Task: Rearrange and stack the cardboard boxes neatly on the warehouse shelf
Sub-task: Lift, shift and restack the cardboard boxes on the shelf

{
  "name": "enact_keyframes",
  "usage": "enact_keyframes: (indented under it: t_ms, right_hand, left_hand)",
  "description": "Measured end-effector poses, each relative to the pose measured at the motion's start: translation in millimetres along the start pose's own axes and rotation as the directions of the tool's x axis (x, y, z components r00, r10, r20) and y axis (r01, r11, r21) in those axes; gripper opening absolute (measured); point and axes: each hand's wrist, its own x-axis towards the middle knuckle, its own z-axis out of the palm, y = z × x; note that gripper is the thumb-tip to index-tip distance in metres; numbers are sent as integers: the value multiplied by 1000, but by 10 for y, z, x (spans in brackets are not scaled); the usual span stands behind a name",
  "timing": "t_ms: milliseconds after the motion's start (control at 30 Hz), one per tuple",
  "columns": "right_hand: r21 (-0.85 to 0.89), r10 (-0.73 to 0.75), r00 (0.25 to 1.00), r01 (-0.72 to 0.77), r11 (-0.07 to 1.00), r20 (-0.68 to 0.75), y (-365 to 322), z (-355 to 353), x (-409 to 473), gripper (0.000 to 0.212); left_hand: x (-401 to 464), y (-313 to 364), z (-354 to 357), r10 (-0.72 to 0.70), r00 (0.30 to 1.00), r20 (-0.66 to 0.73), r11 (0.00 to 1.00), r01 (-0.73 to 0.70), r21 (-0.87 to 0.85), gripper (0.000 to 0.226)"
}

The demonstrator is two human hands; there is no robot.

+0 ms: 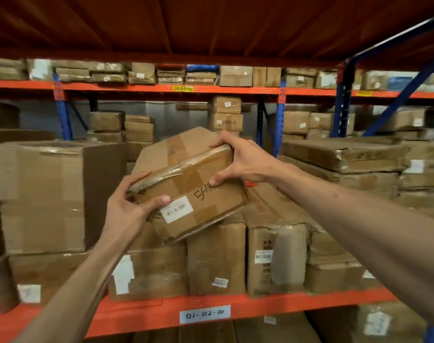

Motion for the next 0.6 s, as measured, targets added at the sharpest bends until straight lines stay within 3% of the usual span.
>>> enact_keyframes:
  t_ms: [200, 400, 600]
  right_hand:
    - [53, 151, 974, -144, 988, -170, 506, -767, -686, 71]
    - [131, 393, 898, -373, 918, -198, 1366, -873, -1576, 77]
    - [-46, 419, 866, -447, 893, -273, 1840, -887, -1486, 89]
  left_hand:
    - [292, 320, 1001, 79, 968, 238, 997, -77, -17, 64]
    - [149, 80, 1976, -24, 874, 485, 1000, 11, 30, 61]
    - [230, -100, 2412, -73, 887, 456, 986, -4, 165, 56]
